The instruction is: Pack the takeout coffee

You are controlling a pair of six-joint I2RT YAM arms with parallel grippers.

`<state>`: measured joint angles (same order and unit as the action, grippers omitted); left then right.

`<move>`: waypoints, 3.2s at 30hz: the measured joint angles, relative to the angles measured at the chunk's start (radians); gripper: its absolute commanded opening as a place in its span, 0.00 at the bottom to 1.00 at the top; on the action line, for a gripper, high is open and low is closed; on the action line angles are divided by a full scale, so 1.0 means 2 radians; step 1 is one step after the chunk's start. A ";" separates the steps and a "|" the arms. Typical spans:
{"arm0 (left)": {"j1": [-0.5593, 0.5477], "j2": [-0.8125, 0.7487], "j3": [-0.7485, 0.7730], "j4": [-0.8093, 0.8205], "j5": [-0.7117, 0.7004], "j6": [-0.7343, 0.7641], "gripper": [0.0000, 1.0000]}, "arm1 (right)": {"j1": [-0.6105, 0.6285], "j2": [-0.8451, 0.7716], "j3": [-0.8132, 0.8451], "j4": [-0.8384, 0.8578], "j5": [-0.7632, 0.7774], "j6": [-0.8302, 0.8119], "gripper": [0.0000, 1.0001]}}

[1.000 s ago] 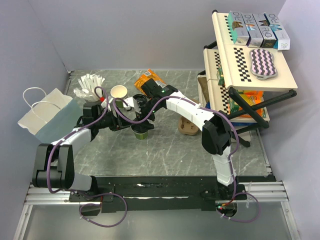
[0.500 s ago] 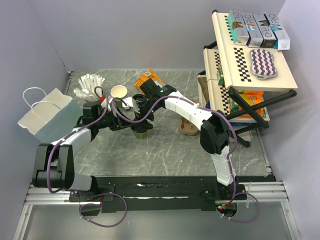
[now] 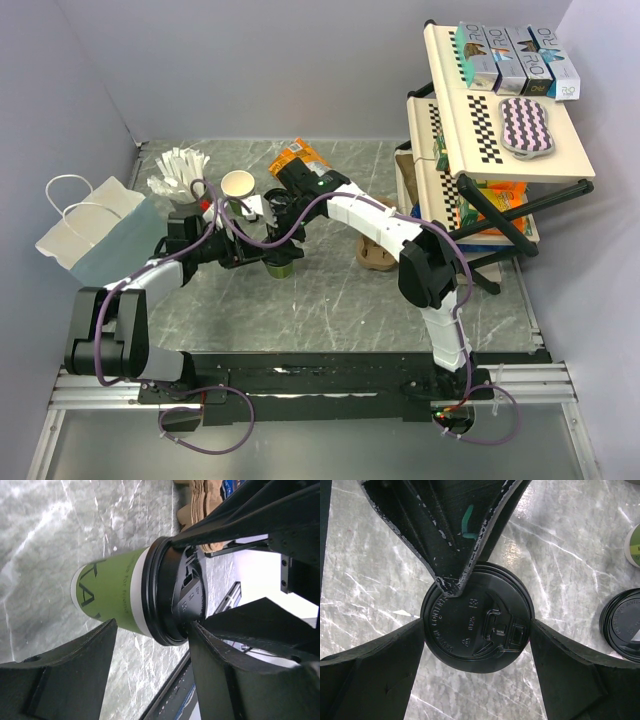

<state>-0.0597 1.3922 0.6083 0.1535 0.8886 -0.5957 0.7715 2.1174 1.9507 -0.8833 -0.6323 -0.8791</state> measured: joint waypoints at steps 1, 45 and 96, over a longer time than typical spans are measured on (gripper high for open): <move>0.000 0.000 -0.002 0.000 0.000 -0.001 0.64 | 0.000 0.000 0.000 0.000 0.000 0.000 0.89; 0.023 0.075 0.024 0.026 0.046 -0.037 0.61 | -0.035 -0.055 -0.128 0.146 -0.072 0.065 1.00; 0.018 0.096 0.055 0.010 0.044 -0.004 0.59 | -0.112 -0.014 -0.226 0.362 -0.192 0.530 0.95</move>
<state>-0.0242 1.5848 0.7189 0.1745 0.9764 -0.6033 0.5468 2.0903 1.4990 -0.1589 -1.0161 0.1802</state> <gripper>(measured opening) 0.599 0.967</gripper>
